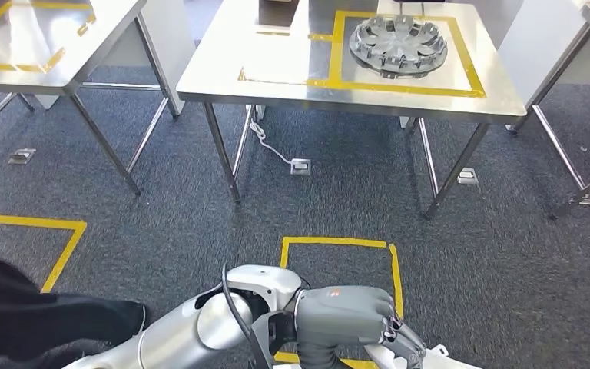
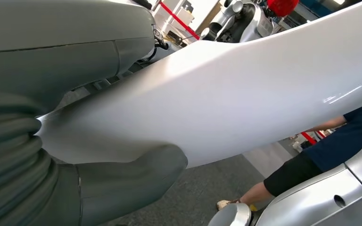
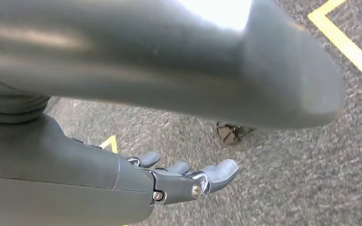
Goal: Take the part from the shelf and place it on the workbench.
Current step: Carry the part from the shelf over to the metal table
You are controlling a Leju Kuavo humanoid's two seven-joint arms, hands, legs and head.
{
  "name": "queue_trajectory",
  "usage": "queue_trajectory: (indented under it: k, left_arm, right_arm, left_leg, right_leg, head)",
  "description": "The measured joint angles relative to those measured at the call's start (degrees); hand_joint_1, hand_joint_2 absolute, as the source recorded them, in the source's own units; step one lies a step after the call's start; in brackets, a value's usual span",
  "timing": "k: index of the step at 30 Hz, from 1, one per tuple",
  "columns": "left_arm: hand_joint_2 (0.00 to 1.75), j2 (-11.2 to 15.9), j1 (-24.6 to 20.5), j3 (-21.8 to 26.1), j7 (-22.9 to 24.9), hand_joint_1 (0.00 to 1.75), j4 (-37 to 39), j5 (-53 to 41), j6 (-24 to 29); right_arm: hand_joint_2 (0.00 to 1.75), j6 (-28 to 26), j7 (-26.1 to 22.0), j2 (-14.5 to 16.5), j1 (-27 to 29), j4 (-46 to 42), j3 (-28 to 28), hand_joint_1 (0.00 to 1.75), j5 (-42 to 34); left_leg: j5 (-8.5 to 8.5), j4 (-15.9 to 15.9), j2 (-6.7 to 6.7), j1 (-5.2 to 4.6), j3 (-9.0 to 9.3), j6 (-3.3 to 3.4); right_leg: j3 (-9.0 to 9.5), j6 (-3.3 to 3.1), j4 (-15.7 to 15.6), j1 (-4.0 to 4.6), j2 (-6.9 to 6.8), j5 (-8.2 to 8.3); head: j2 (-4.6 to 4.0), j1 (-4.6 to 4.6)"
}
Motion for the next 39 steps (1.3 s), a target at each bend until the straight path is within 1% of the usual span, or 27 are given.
queue_trajectory:
  k: [2, 3, 5, 6, 7, 8, 9, 10, 12, 13, 15, 16, 18, 20, 21, 22, 23, 24, 26, 28, 30, 32, 34, 36, 37, 38, 39]
  left_arm:
    - [1.75, 0.0, -0.1, 0.0, 0.0, 1.75, -0.1, 0.0, 0.0]
    - [1.75, 0.0, -0.1, 0.0, 0.0, 1.75, -0.1, 0.0, 0.0]
    - [1.75, 0.2, -0.1, 0.0, 0.0, 1.75, -0.1, 0.0, 0.0]
    - [1.75, 0.2, 0.0, 0.0, 0.0, 1.75, -0.1, 0.0, 0.0]
    - [1.75, 0.2, 0.0, 0.0, 0.0, 1.75, -0.1, 0.0, 0.0]
    - [1.75, 0.2, 0.0, 0.0, 0.0, 1.75, -0.1, 0.0, 0.0]
    - [1.75, 0.2, 0.0, 0.0, 0.0, 1.75, -0.1, 0.0, 0.0]
    - [1.75, 0.3, 0.0, 0.0, 0.0, 1.75, -0.1, 0.0, 0.0]
    - [1.75, 0.3, 0.0, 0.0, 0.0, 1.75, -0.1, 0.0, 0.0]
    - [1.75, 0.3, 0.0, 0.0, 0.0, 1.75, -0.1, 0.0, 0.0]
    - [1.75, 0.2, 0.0, 0.0, 0.1, 1.75, -0.1, 0.0, 0.0]
    - [1.75, 0.2, 0.0, 0.0, 0.1, 1.75, -0.2, 0.0, 0.0]
    - [1.75, 0.1, 0.0, 0.0, 0.2, 1.75, -0.2, 0.0, 0.1]
    - [1.75, 0.0, 0.1, 0.0, 0.2, 1.75, -0.2, 0.0, 0.1]
    - [1.75, 0.0, 0.2, 0.0, 0.2, 1.75, -0.2, 0.0, 0.1]
    - [1.75, 0.0, 0.3, 0.0, 0.2, 1.75, -0.2, 0.0, 0.1]
    - [1.75, 0.0, 0.4, 0.0, 0.2, 1.75, -0.2, 0.0, 0.1]
    - [1.75, 0.0, 0.5, 0.0, 0.2, 1.75, -0.2, 0.0, 0.1]
    - [1.75, 0.1, 0.5, -0.1, 0.2, 1.75, -0.2, 0.0, 0.1]
    - [1.75, 0.1, 0.5, -0.1, 0.2, 1.75, -0.2, 0.0, 0.1]
    - [1.75, 0.2, 0.5, -0.1, 0.3, 1.75, -0.2, 0.0, 0.1]
    - [1.75, 0.2, 0.5, -0.1, 0.3, 1.75, -0.2, 0.0, 0.2]
    - [1.75, 0.2, 0.5, -0.1, 0.4, 1.75, -0.2, 0.0, 0.3]
    - [1.75, 0.3, 0.8, -0.1, 0.4, 1.75, -0.2, 0.0, 0.4]
    - [1.75, 0.4, 0.9, -0.1, 0.4, 1.75, -0.1, 0.0, 0.4]
    - [1.75, 0.5, 1.1, -0.1, 0.4, 1.75, -0.1, 0.0, 0.4]
    - [1.75, 0.5, 1.1, -0.1, 0.4, 1.75, -0.1, -0.1, 0.4]
  right_arm:
    - [0.00, 0.0, 0.0, 0.0, 0.0, 0.0, 0.0, 0.00, 0.0]
    - [0.00, 0.0, 0.0, 0.0, 0.0, 0.0, 0.0, 0.00, 0.0]
    - [0.00, 0.0, 0.0, 0.0, 0.0, 0.0, 0.0, 0.00, 0.0]
    - [0.00, 0.0, 0.0, 0.0, 0.0, 0.0, 0.0, 0.00, 0.0]
    - [0.00, 0.0, 0.0, 0.0, 0.0, 0.0, 0.0, 0.00, 0.0]
    - [0.00, 0.0, 0.0, 0.0, 0.1, 0.0, 0.0, 0.00, 0.0]
    - [0.00, 0.0, 0.0, 0.0, 0.1, 0.0, 0.0, 0.00, 0.0]
    - [0.00, 0.0, 0.0, 0.0, 0.1, 0.0, 0.0, 0.00, 0.0]
    - [0.00, 0.0, 0.0, 0.1, 0.0, 0.0, 0.0, 0.00, 0.0]
    - [0.00, 0.0, 0.0, 0.2, -0.1, 0.0, 0.1, 0.00, 0.1]
    - [0.00, 0.0, 0.0, 0.1, -0.2, 0.0, 0.1, 0.00, 0.3]
    - [0.00, 0.0, -0.1, 0.1, -0.2, 0.0, 0.1, 0.00, 0.3]
    - [0.00, -0.1, 0.0, 0.1, -0.3, 0.0, 0.2, 0.00, 0.4]
    - [0.00, -0.2, 0.0, 0.1, -0.3, 0.0, 0.2, 0.00, 0.4]
    - [0.00, -0.3, 0.1, 0.1, -0.2, 0.0, 0.2, 0.00, 0.4]
    - [0.00, -0.4, 0.2, 0.1, -0.1, 0.0, 0.2, 0.00, 0.4]
    - [0.00, -0.5, 0.3, 0.1, -0.1, 0.0, 0.2, 0.00, 0.4]
    - [0.00, -0.6, 0.3, 0.1, -0.1, 0.0, 0.2, 0.00, 0.4]
    - [0.00, -0.6, 0.3, 0.1, 0.0, 0.0, 0.2, 0.00, 0.4]
    - [0.00, -0.7, 0.3, 0.1, 0.1, 0.0, 0.2, 0.00, 0.4]
    - [0.00, -0.7, 0.4, 0.1, 0.2, 0.0, 0.2, 0.00, 0.4]
    - [0.00, -0.7, 0.3, 0.2, 0.2, 0.0, 0.2, 0.00, 0.6]
    - [0.00, -0.6, 0.2, 0.2, 0.1, 0.0, 0.3, 0.00, 0.7]
    - [0.00, -0.6, 0.1, 0.1, 0.1, 0.0, 0.4, 0.00, 0.8]
    - [0.00, -0.6, 0.1, 0.1, 0.2, 0.0, 0.5, 0.00, 0.8]
    - [0.00, -0.6, 0.1, 0.1, 0.2, 0.0, 0.6, 0.00, 0.8]
    - [0.00, -0.6, 0.1, 0.1, 0.2, 0.0, 0.6, 0.00, 0.8]
  left_leg:
    - [-0.16, 4.1, 0.00, 0.08, -1.73, -0.50]
    - [-0.87, 7.6, 0.01, 0.14, -3.88, -0.72]
    - [-3.65, 14.4, 0.00, 0.22, -9.00, -1.01]
    - [-4.79, 16.1, 0.00, 0.23, -10.91, -1.04]
    - [-4.95, 15.9, 0.00, 0.22, -11.95, -0.97]
    - [-3.78, 14.0, 0.00, 0.20, -12.06, -0.82]
    - [-1.27, 10.5, 0.00, 0.13, -11.42, -0.52]
    - [2.07, 6.4, -0.01, -0.03, -10.63, -0.11]
    - [6.42, 0.9, -0.14, -0.38, -9.36, 0.59]
    - [7.16, -0.1, -0.23, -0.48, -9.10, 0.88]
    - [6.89, -0.5, -0.35, -0.38, -8.19, 1.43]
    - [6.68, -0.7, -0.38, -0.26, -7.62, 1.75]
    - [6.06, -1.0, -0.36, -0.04, -6.49, 2.26]
    - [5.15, -1.1, -0.34, -0.03, -5.66, 2.49]
    - [4.62, -1.1, -0.37, -0.03, -5.14, 2.49]
    - [4.06, -1.1, -0.41, -0.02, -4.50, 2.45]
    - [3.48, -1.0, -0.44, -0.02, -3.76, 2.36]
    - [2.86, -1.0, -0.45, -0.01, -2.94, 2.21]
    - [1.61, -0.9, -0.43, -0.08, -1.48, 1.73]
    - [0.69, -0.7, -0.46, -0.23, -0.51, 1.03]
    - [0.38, 0.2, -0.51, -0.28, -0.24, 0.33]
    - [0.09, 3.3, -0.36, -0.22, -1.45, -0.18]
    - [-1.71, 9.5, -0.23, -0.11, -5.20, -0.66]
    - [-4.50, 15.4, -0.21, -0.04, -9.78, -0.99]
    - [-5.03, 16.4, -0.21, -0.03, -11.20, -1.00]
    - [-4.37, 15.6, -0.20, -0.03, -11.71, -0.89]
    - [-2.49, 12.9, -0.20, -0.07, -11.28, -0.61]
  right_leg:
    - [1.38, -0.75, -0.2, -0.18, 0.13, -0.65]
    - [2.00, -1.00, -0.3, -0.22, 0.15, -1.09]
    - [3.07, -1.22, -0.3, -0.18, 0.25, -2.11]
    - [3.65, -1.23, -0.3, -0.16, 0.33, -2.64]
    - [4.35, -1.22, -0.3, -0.14, 0.42, -3.21]
    - [5.15, -1.18, -0.3, -0.11, 0.51, -3.81]
    - [5.92, -1.12, -0.3, -0.09, 0.58, -4.44]
    - [6.58, -0.99, -0.3, -0.03, 0.63, -5.08]
    - [7.42, -0.42, -0.4, 0.06, 0.83, -6.19]
    - [7.76, -0.02, -0.3, 0.11, 0.92, -6.42]
    - [8.02, 0.66, 0.4, 0.08, 0.96, -6.29]
    - [7.51, 0.95, 2.0, 0.05, 0.88, -5.95]
    - [4.11, 1.50, 7.4, -0.10, 0.68, -6.42]
    - [-0.86, 1.99, 13.7, -0.23, 0.61, -9.26]
    - [-2.86, 2.18, 15.4, -0.29, 0.60, -10.77]
    - [-4.12, 2.29, 15.7, -0.36, 0.59, -11.46]
    - [-4.49, 2.35, 14.2, -0.43, 0.57, -10.79]
    - [-4.03, 2.33, 11.2, -0.50, 0.53, -8.74]
    - [-2.21, 2.02, 3.9, -0.54, 0.29, -2.51]
    - [-1.18, 1.33, 0.6, -0.38, -0.15, -0.12]
    - [-0.53, 0.45, 0.7, -0.35, -0.26, -0.54]
    - [0.61, -0.36, 0.6, -0.48, -0.14, -0.31]
    - [1.54, -0.92, 0.5, -0.47, -0.11, -1.15]
    - [2.33, -1.10, 0.5, -0.41, -0.06, -2.03]
    - [2.82, -1.11, 0.5, -0.38, -0.02, -2.49]
    - [3.40, -1.08, 0.5, -0.32, 0.03, -2.97]
    - [4.06, -1.03, 0.5, -0.26, 0.09, -3.47]
  head:
    - [0.00, -0.23]
    - [0.00, -0.38]
    - [0.00, -0.61]
    - [0.00, -0.64]
    - [0.00, -0.67]
    - [0.00, -0.69]
    - [0.00, -0.73]
    - [0.00, -0.77]
    - [0.00, -0.83]
    - [0.00, -0.84]
    - [0.00, -0.85]
    - [0.00, -0.80]
    - [0.00, -0.65]
    - [0.00, -0.49]
    - [0.00, -0.45]
    - [0.00, -0.39]
    - [0.00, -0.36]
    - [0.00, -0.32]
    - [0.00, -0.23]
    - [0.00, -0.10]
    - [0.00, -0.09]
    - [0.00, -0.25]
    - [0.00, -0.47]
    - [0.00, -0.62]
    - [0.00, -0.64]
    - [0.00, -0.67]
    - [0.00, -0.70]
